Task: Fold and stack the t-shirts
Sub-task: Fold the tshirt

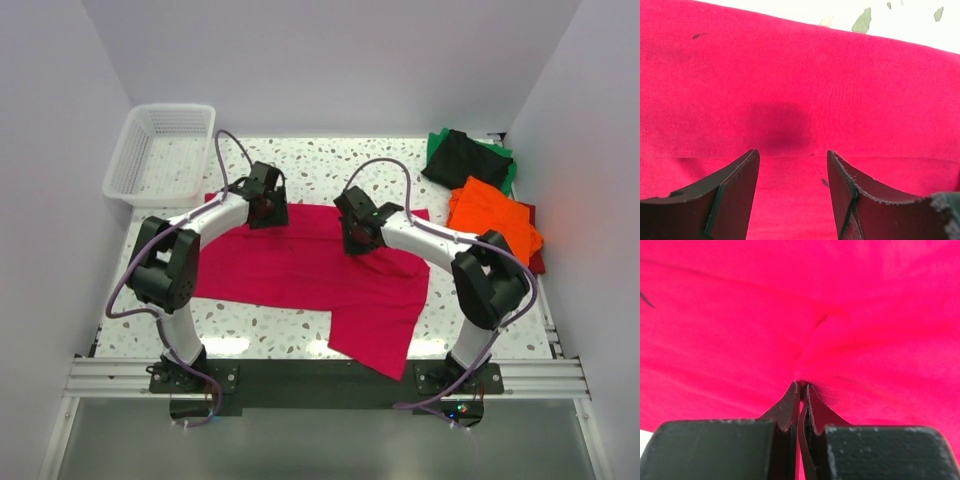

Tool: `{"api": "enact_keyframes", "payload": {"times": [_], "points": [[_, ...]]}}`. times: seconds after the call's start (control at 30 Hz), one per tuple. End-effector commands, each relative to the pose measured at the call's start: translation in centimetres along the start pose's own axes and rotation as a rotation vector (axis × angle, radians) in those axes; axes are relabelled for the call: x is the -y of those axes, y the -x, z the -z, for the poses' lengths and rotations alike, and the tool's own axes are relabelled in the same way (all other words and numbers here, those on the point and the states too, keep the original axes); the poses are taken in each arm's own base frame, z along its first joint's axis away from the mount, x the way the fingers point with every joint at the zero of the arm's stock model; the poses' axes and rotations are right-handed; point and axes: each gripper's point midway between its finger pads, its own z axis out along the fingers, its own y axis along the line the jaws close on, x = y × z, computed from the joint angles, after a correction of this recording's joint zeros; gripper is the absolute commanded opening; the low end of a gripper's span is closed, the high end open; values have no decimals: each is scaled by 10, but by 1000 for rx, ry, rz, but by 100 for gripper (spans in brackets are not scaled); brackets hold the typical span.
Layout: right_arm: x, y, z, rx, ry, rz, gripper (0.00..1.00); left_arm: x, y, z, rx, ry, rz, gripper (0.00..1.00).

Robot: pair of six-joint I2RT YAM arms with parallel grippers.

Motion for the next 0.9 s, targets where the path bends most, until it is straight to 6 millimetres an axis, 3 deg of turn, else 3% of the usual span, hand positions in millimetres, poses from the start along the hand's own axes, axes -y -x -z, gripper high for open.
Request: {"api": "enact_keyframes", "payload": {"times": [0.0,0.1,0.2,0.3,0.37,0.53,0.67,0.87], "points": [[-17,22,1,34,26,-5,0,7,17,17,72,-31,6,61],[-14,15,-1,17,12,0,1,6,16,18,73,-26,6,61],[-3,8,4,26,-20,-2,21,5,15,18,72,-25,8,61],[16,8,20,71,-82,-25,27,5,14,17,70,-26,7,61],[24,11,38,114,-93,-46,27,6,15,16,71,-30,8,61],[56,-4,57,160,-194,-128,30,9,14,14,66,-41,6,61],[78,-25,56,143,-276,-179,29,16,15,14,66,-70,1,61],[93,-38,40,102,-212,-285,23,37,11,18,63,-138,-74,61]]}}
